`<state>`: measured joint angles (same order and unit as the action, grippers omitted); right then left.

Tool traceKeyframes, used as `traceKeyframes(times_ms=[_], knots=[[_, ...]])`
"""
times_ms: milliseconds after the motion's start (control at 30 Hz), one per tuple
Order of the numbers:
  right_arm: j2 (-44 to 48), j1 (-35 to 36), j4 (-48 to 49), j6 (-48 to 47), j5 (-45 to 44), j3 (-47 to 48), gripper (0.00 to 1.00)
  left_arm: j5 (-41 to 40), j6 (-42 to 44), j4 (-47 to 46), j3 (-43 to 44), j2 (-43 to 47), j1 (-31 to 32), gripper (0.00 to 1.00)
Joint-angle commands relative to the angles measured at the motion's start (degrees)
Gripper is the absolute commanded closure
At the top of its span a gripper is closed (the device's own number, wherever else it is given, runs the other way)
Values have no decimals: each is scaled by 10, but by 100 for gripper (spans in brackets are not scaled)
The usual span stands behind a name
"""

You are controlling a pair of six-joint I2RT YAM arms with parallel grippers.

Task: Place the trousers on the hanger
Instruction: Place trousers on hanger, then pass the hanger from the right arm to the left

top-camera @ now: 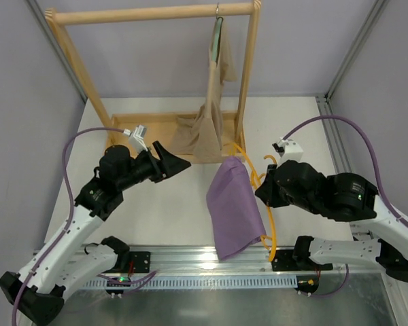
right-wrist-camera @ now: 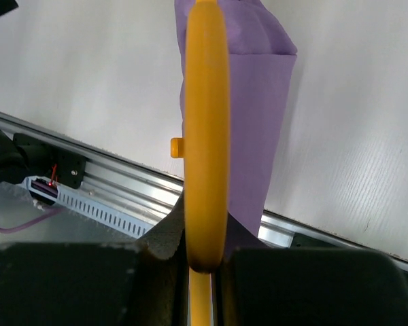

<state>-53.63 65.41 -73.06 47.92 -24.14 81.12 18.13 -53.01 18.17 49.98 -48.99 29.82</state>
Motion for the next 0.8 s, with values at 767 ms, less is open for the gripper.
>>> traceKeyframes(times_ms=[767], knots=[[-70,137,256,50,-64,-67,96,-247,-245,-223,-54,-76,360,23]])
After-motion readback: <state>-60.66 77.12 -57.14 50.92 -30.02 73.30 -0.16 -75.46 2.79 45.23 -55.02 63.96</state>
